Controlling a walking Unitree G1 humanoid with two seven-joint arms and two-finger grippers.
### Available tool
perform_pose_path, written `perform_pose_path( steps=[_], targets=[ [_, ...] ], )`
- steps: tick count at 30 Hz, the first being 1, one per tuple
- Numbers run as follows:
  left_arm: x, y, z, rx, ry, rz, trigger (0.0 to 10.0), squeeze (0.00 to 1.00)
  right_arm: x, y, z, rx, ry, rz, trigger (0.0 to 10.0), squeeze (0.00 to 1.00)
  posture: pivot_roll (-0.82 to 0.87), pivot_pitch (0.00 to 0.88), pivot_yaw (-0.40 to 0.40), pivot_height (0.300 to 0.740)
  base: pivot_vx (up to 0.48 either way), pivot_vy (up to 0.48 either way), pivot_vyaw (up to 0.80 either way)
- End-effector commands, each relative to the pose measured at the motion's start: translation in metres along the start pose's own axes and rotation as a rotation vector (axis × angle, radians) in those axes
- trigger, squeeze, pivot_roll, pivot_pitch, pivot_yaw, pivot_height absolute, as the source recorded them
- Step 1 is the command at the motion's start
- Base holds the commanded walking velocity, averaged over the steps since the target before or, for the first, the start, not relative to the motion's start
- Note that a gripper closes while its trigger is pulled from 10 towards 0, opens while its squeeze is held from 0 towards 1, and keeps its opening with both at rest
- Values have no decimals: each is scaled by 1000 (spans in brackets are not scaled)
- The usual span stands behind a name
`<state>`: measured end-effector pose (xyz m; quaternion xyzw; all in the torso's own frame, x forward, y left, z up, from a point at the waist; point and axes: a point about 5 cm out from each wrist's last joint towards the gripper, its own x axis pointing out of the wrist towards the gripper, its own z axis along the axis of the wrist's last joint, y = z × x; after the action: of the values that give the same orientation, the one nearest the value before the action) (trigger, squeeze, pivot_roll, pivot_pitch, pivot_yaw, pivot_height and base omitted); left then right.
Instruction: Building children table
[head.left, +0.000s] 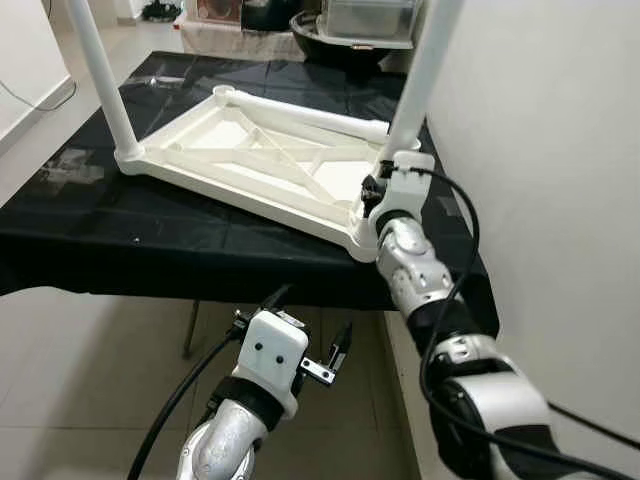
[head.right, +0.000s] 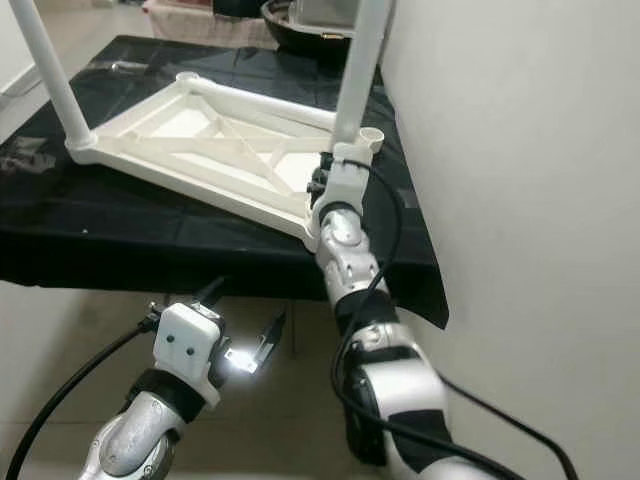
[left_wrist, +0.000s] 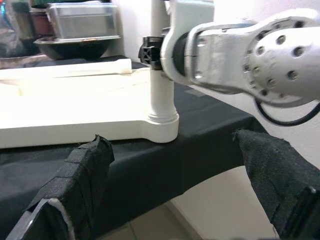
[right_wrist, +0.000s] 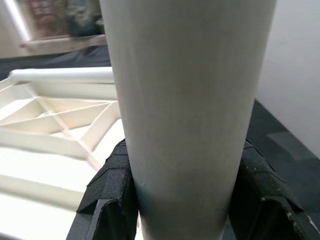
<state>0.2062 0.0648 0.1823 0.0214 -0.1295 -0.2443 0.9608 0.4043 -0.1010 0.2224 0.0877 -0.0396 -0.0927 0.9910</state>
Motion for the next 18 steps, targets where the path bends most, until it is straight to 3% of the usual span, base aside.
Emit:
perform_pose_path(
  steps=[1, 4, 5, 6, 8, 9, 11, 12, 15, 16, 17, 18],
  targets=[
    [-1, -1, -2, -4, 13, -5, 10000, 0, -6, -20, -35, 34, 144, -155, 0, 0, 119, 187, -95, 740, 0, 0, 0],
    [-1, -1, -2, -3, 13, -4, 10000, 0, -6, -13, -34, 54, 149, -139, 314, 0, 120, 187, -95, 740, 0, 0, 0],
    [-1, -1, -2, -2, 14, -3, 10000, 0, -5, -8, -31, 79, 135, -83, 10000, 0, 117, 187, -94, 740, 0, 0, 0],
    [-1, -1, -2, -3, 14, -3, 10000, 0, -4, -3, -26, 88, 108, -29, 10000, 682, 117, 188, -94, 740, 0, 0, 0],
    [-1, -1, -2, -3, 14, -3, 10000, 0, -4, 0, -22, 91, 88, 6, 10000, 682, 117, 188, -94, 740, 0, 0, 0],
    [-1, -2, -2, -3, 14, -3, 10000, 0, -3, 1, -16, 96, 55, 38, 10000, 1000, 116, 188, -94, 740, 0, 0, 0],
    [-1, -2, -2, -5, 14, -4, 10000, 0, 0, -2, -4, 92, -21, 81, 10000, 1000, 113, 188, -92, 740, 0, 0, 0],
    [-2, -2, -2, -5, 14, -3, 10000, 0, 1, 0, 5, 111, -64, 182, 10000, 0, 113, 186, -92, 740, 0, 0, 0],
    [-2, -2, -2, -6, 14, -4, 10000, 0, 1, 4, 20, 84, -141, 431, 10000, 0, 111, 182, -89, 740, 0, 0, 0],
    [-2, -2, -2, -6, 14, -4, 10000, 0, 1, 4, 20, 84, -141, 431, 10000, 0, 111, 182, -89, 740, 0, 0, 0],
    [-2, -2, -2, -8, 13, -6, 10000, 0, -2, 6, 17, 45, -113, 616, 10000, 0, 111, 180, -92, 740, 0, 0, 0],
    [-2, -2, -2, -8, 13, -6, 10000, 0, -2, 6, 17, 45, -113, 616, 10000, 0, 111, 180, -92, 740, 0, 0, 0]
  ],
)
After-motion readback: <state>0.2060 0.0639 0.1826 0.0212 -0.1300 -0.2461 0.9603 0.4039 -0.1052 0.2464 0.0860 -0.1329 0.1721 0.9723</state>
